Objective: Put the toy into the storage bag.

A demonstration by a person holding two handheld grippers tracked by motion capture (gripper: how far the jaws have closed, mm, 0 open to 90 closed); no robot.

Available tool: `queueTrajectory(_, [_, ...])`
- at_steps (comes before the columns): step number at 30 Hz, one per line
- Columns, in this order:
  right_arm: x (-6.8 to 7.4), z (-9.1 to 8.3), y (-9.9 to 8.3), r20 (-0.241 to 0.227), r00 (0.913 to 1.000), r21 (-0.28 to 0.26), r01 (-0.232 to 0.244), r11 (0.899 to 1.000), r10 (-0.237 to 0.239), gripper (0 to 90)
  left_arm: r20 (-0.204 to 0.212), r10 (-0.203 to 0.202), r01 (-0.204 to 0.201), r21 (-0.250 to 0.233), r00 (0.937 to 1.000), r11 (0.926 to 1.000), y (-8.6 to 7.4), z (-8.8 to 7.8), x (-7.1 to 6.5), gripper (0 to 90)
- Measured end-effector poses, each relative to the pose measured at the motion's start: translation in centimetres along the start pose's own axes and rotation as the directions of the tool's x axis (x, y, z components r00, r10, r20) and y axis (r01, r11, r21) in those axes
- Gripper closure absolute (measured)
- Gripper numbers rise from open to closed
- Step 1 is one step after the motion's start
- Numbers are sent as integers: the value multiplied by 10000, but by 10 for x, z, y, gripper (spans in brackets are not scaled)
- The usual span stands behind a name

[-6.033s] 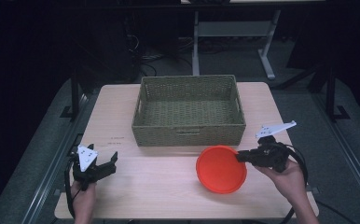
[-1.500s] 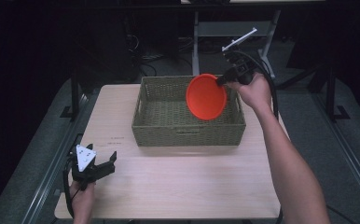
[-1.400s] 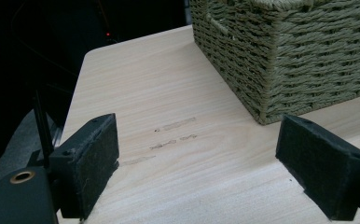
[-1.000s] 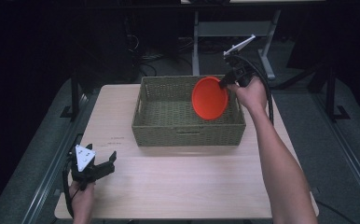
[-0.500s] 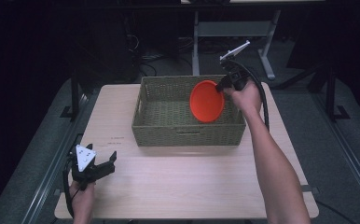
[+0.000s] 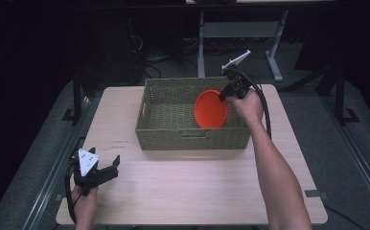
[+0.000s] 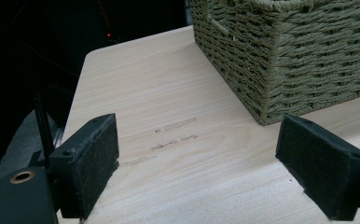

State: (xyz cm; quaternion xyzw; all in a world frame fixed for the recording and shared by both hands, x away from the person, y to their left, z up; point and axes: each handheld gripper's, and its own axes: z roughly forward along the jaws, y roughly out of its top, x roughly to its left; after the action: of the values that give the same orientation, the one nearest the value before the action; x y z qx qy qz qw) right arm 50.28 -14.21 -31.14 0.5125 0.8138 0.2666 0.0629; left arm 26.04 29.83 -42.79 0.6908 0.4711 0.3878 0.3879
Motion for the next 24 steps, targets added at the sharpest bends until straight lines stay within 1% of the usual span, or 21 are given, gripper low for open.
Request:
queueTrajectory(2, [0, 4, -1, -44, 10000, 23, 34, 10000, -34, 819, -3, 7, -7, -13, 10000, 10000, 0, 0, 0, 127])
queueTrajectory(4, [-2, 8, -3, -56, 10000, 150, -33, 9999, 34, 819, 1, -2, 2, -7, 10000, 10000, 0, 0, 0, 127])
queueTrajectory(8, [-4, 13, -6, -126, 9998, 207, -145, 9997, 147, 819, -19, -77, 77, -11, 10000, 10000, 0, 0, 0, 127])
queueTrajectory(9, [-5, 15, -6, -133, 9998, 302, -131, 9995, 135, 819, -29, 67, -67, 118, 10000, 9999, 0, -1, 1, 127])
queueTrajectory(10, [-5, 16, -7, -182, 9997, 328, -176, 9993, 182, 819, -22, 40, -40, 72, 10000, 10000, 0, -1, 1, 127])
queueTrajectory(14, [-6, 21, -9, -385, 9990, 319, -227, 9992, 239, 818, -22, 10, -10, 7, 10000, 10000, 0, -1, 0, 127])
queueTrajectory(16, [-7, 23, -9, -409, 9990, 396, -158, 9991, 174, 819, -35, -42, 42, -23, 10000, 10000, 0, 0, 0, 127])
queueTrajectory(19, [-8, 27, -11, -390, 9990, 393, -196, 9990, 212, 818, -73, -43, 44, 48, 10000, 10000, 0, -1, 1, 127])
queueTrajectory(24, [-12, 27, -16, -539, 9977, 362, -388, 9986, 407, 816, -53, -49, 49, 10, 10000, 10000, 1, 0, 0, 127])
